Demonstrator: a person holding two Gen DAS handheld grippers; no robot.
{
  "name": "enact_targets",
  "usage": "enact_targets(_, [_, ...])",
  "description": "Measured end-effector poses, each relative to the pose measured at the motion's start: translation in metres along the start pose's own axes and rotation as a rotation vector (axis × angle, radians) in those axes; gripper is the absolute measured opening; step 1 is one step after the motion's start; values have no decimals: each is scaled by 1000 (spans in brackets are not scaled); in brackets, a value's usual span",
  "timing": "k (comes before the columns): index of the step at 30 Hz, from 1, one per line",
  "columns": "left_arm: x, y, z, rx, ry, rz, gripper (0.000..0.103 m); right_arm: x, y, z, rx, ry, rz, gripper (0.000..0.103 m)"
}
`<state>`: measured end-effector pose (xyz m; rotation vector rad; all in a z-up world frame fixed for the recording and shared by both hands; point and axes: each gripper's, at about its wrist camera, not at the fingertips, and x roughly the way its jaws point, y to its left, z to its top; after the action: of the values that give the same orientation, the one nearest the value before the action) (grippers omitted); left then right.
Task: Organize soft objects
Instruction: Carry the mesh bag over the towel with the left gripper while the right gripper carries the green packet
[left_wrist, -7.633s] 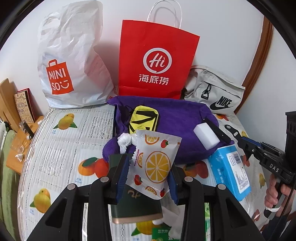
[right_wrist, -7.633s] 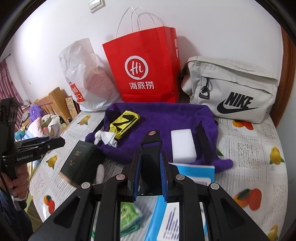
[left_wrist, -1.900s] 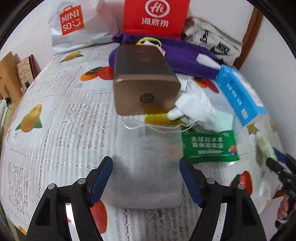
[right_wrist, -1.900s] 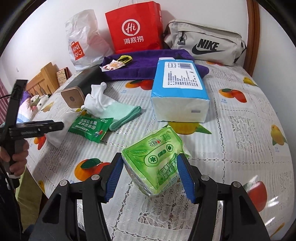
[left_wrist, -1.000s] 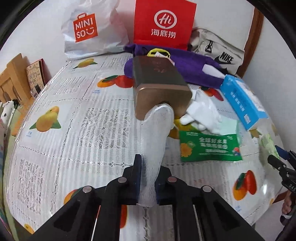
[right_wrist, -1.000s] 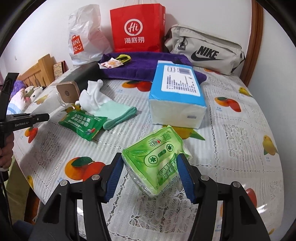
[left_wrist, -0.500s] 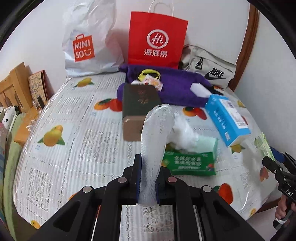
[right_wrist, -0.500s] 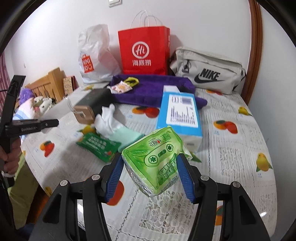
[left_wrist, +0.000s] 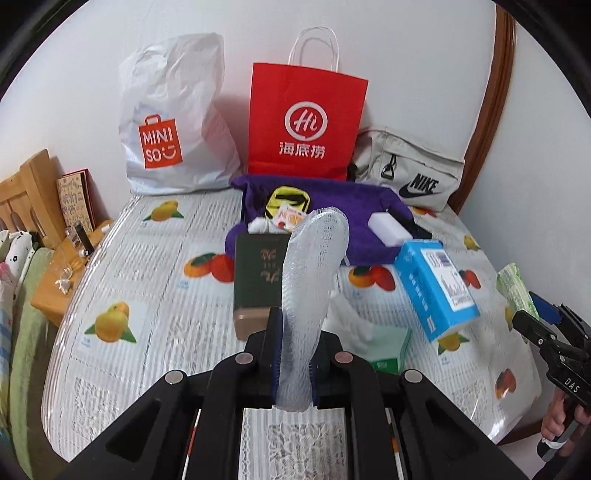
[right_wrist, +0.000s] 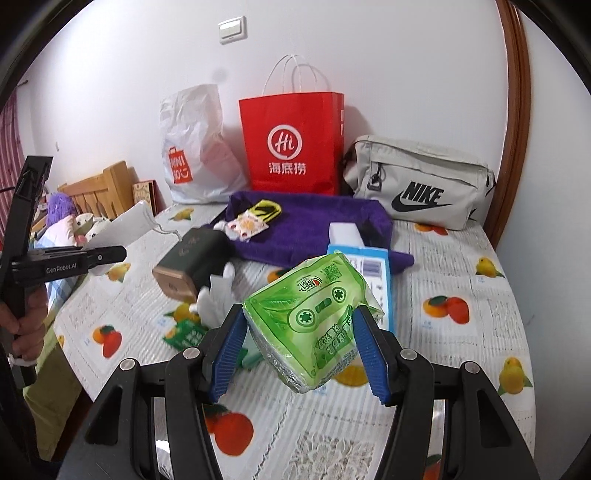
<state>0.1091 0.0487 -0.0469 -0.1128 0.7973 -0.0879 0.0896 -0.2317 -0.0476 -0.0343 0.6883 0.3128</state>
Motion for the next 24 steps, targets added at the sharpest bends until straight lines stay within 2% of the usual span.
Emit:
enact_targets(12, [14, -3, 31, -25, -12, -10, 12, 12, -18, 41, 2, -23, -18, 58])
enact_targets(24, [44, 6, 56, -42, 16, 2, 12, 53, -27, 75, -30, -6, 4, 58])
